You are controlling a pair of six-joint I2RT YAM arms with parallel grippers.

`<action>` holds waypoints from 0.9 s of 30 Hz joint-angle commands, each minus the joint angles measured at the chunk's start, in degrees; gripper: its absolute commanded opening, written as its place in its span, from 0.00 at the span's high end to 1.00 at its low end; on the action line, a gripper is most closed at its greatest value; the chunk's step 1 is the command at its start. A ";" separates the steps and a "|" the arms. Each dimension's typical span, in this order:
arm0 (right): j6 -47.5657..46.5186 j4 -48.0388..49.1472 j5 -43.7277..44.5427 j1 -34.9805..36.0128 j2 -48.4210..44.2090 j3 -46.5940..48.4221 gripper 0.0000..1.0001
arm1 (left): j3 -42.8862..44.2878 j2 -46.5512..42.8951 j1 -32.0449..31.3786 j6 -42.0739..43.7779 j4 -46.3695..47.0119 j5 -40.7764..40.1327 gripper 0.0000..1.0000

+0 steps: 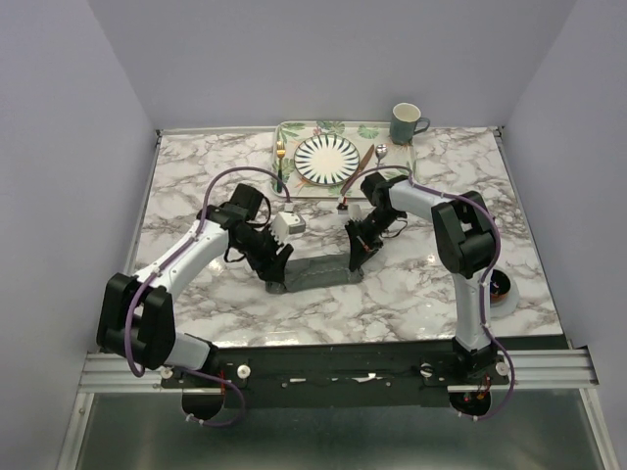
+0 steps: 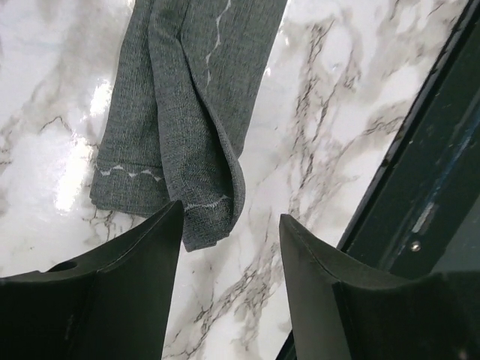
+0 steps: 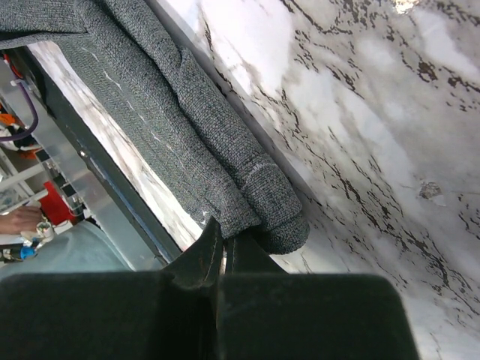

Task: Fold the napkin into a case and place the utensils inside
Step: Fold the 2/3-rectangle-folded napkin at the center of the board.

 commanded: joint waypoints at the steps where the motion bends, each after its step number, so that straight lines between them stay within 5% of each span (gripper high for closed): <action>1: -1.34 1.41 2.33 0.08 2.33 -0.72 0.99 | -2.80 -2.11 -3.81 2.51 2.87 -11.96 0.39; 7: -2.31 1.33 3.65 -0.01 3.04 -0.28 0.99 | -2.89 2.98 -4.08 1.98 5.69 -18.55 0.69; 12: -3.18 1.41 4.97 -0.01 4.00 0.68 0.99 | -2.98 8.16 -2.67 1.19 9.64 -20.06 0.79; 20: -4.42 1.50 6.73 -0.01 5.15 1.48 0.99 | -2.01 15.98 -0.74 0.05 14.39 -20.85 0.80; 27: -5.12 1.76 7.26 0.08 4.71 0.42 0.99 | -0.78 11.96 4.34 -1.45 10.09 -11.30 0.66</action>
